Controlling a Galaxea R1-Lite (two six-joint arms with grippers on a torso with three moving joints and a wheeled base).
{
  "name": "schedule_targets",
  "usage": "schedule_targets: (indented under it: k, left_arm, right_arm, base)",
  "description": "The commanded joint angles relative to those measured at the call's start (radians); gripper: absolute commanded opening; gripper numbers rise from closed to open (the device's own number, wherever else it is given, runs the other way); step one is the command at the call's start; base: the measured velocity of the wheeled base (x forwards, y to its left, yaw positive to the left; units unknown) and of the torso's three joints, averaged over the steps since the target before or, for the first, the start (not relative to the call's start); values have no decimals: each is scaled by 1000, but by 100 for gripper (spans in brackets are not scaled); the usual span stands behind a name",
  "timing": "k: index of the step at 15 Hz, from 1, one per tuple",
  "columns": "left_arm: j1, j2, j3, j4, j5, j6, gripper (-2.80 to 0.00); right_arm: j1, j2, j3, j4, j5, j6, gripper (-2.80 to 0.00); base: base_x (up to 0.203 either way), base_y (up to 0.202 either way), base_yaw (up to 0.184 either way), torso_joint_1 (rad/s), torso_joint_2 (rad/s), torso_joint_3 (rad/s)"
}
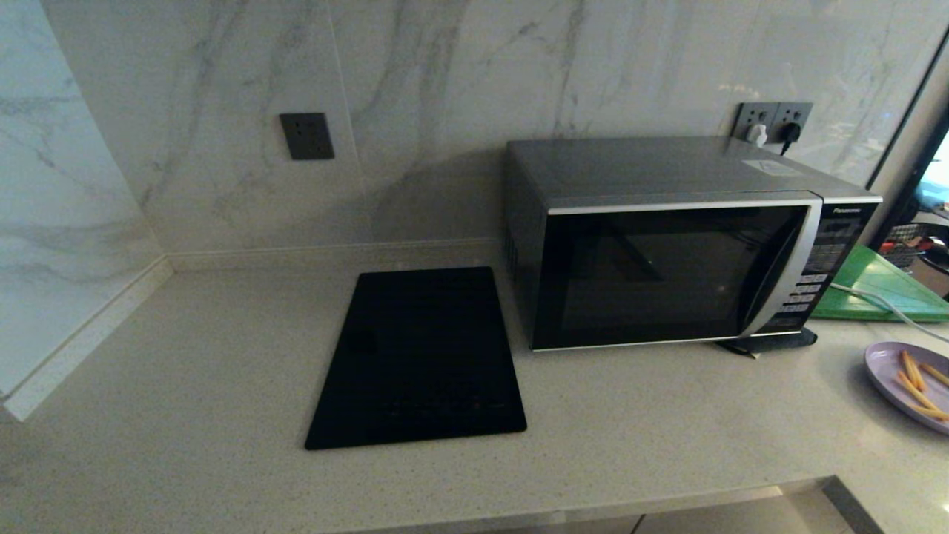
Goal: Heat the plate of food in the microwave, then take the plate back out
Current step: Open the microwave oven
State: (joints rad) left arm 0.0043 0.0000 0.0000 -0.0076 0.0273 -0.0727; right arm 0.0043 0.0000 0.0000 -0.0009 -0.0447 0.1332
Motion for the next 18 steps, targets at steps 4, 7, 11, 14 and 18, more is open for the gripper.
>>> schedule_targets:
  k: [4,7,11,14,18]
  left_arm:
    - [0,2,0,0,0,-1,-280]
    - [0,2,0,0,0,-1,-280]
    - [0,2,0,0,0,-1,-280]
    - [0,2,0,0,0,-1,-280]
    - [0,2,0,0,0,-1,-280]
  right_arm:
    - [0,0,2,1,-3,-6,-280]
    - [0,0,-9,-6,-8,0,-280]
    - [0,115,-330,89,-23,17,-280]
    - [-9,368,-503,157,-82,21,-280]
    - [-21,715,-689,182,-276,-55,-280]
  base:
    - [0,0,0,0,0,0]
    - [0,0,0,0,0,0]
    - [0,0,0,0,0,0]
    - [0,0,0,0,0,0]
    - [0,0,0,0,0,0]
